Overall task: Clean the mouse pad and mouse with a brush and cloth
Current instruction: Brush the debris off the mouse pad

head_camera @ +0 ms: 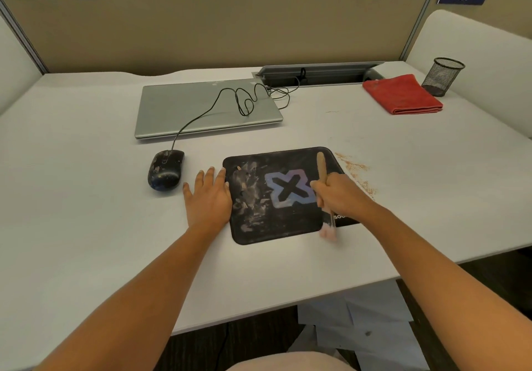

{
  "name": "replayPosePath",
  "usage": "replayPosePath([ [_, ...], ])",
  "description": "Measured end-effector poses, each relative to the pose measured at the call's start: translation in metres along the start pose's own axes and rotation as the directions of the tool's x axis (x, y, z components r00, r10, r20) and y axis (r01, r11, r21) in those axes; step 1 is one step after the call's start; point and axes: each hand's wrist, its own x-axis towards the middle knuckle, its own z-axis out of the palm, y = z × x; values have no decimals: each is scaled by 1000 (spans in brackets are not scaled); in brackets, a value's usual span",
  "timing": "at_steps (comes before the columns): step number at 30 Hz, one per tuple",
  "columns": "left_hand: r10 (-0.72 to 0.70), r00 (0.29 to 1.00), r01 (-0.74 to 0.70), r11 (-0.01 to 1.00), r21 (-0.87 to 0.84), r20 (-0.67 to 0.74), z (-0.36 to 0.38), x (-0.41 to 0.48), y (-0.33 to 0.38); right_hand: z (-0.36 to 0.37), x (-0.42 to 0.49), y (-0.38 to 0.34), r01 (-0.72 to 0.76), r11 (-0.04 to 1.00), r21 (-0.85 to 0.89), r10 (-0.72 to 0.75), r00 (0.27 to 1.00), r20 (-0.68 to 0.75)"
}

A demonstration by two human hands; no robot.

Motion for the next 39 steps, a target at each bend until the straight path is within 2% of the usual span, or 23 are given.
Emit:
replayPosePath([
  [1, 0, 1000, 0, 1000, -2, -1, 0, 0, 0, -3, 0, 0, 18, 1000, -6, -18, 998, -55],
  [2, 2, 1000, -2, 1000, -3, -3, 1, 1, -1, -2, -1, 0, 33, 997, 65, -27, 996, -84],
  [4, 4, 1000, -4, 1000, -2, -9, 1, 1, -1, 1, -4, -2, 47, 962, 270, -28, 997, -71],
  [5, 4, 1000, -4, 1000, -2, -12, 2, 1, -1, 3, -5, -2, 44, 951, 305, -31, 998, -48],
  [7, 3, 1000, -3, 1000, -4, -12, 2, 1, -1, 5, -3, -2, 35, 977, 212, -22, 998, -63],
  [9, 3, 1000, -3, 1000, -9, -10, 1, 0, -1, 3, 0, -1, 53, 996, 78, -38, 982, -184],
  [11, 1, 1000, -1, 1000, -15, -11, 1, 0, -1, 3, 2, -2, 102, 985, 139, -66, 968, -241],
  [15, 1, 1000, -1, 1000, -23, -5, 1, 1, 0, 7, 1, -12, 83, 887, 454, -37, 993, -109],
  [18, 2, 1000, -2, 1000, -26, -7, 3, 1, -2, 9, 6, -15, 21, 839, 544, -23, 1000, -3],
  [20, 16, 999, -21, 995, -93, -49, 2, 0, -1, 10, 10, -16, -6, 820, 572, -20, 999, 39],
  [23, 43, 982, -95, 955, -281, -186, -4, -1, 2, 10, 20, -19, 7, 850, 527, -28, 999, 32],
  [27, 95, 958, -184, 928, -324, -270, -13, -3, -4, 9, 39, -31, -71, 892, 446, 73, 997, 12],
  [30, 75, 943, -182, 932, -313, -325, -25, 1, -23, 8, 49, -42, 0, 927, 376, 3, 1000, -7],
  [33, 19, 933, -139, 941, -310, -359, -40, 8, -50, 9, 56, -53, 58, 913, 404, -56, 998, -17],
  [36, -64, 950, -67, 914, -400, -305, -53, 13, -82, 13, 61, -71, 87, 875, 476, -98, 995, -2],
  [39, -76, 989, 1, 854, -520, -123, -61, 17, -115, 23, 65, -91, 53, 820, 571, -79, 997, 22],
])
